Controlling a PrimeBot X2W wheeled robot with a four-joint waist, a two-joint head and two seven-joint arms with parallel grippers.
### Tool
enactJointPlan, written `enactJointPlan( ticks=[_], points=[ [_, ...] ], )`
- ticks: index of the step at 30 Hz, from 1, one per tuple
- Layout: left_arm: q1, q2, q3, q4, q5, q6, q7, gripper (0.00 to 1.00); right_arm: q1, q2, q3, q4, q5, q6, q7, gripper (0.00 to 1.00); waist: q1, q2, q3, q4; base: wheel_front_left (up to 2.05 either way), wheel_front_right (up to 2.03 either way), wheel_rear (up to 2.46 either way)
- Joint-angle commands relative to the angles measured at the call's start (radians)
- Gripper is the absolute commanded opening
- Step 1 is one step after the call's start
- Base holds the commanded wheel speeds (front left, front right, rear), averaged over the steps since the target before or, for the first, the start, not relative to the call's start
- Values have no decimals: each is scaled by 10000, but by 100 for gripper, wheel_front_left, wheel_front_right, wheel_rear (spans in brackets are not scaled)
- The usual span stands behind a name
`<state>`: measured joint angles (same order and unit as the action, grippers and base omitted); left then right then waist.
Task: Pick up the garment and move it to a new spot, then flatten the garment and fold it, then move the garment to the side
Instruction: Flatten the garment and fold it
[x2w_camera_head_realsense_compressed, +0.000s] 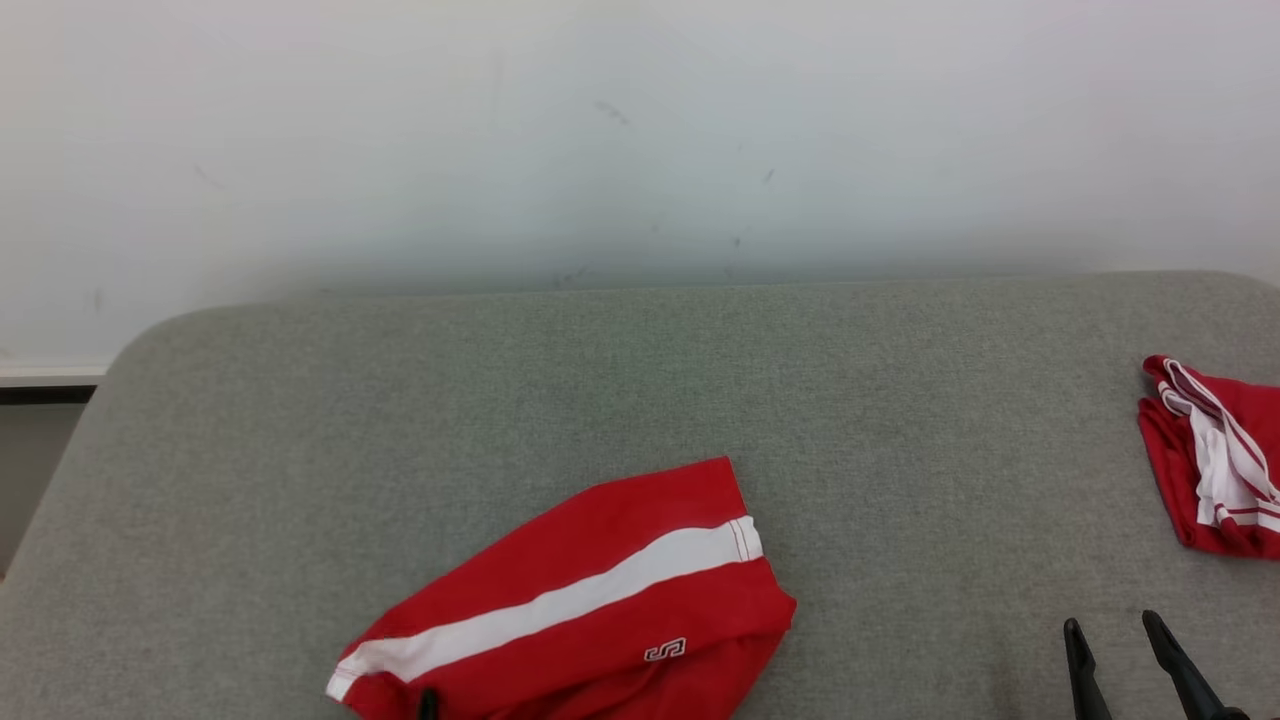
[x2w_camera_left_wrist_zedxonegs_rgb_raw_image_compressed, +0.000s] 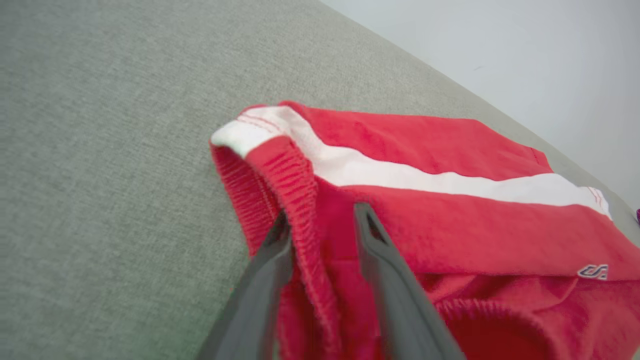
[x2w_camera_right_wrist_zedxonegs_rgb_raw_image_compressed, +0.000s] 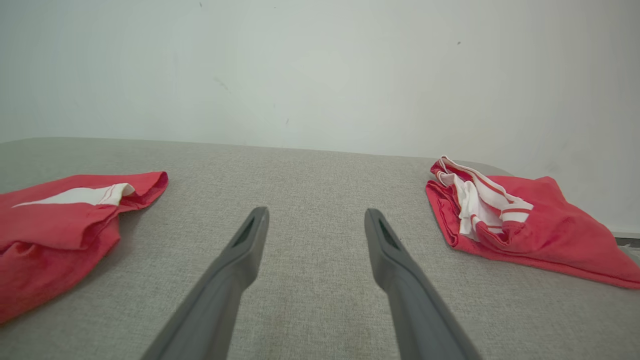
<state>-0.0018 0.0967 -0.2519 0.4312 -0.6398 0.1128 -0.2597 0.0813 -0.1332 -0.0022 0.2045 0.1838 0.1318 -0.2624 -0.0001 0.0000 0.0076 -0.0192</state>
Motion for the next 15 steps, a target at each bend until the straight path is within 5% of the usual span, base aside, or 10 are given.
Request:
enactJointPlan(
  ticks=[1,11,15],
  points=[
    [132,132,20,-53,-2,-42,31,100,73,0,4,-6,-33,-25,-27,100,1,0,1,27,0,0,0],
    [1075,1265,232,-1524,213,162,489,100,251,66,-79,-78,0,-25,-27,100,1,0,-45,158,0,0,0],
    [1634,1897,-222,-2745,542,-94,1121,100,237,115,-97,-72,-8,-25,-27,100,1,0,-67,218,0,0,0]
  ],
)
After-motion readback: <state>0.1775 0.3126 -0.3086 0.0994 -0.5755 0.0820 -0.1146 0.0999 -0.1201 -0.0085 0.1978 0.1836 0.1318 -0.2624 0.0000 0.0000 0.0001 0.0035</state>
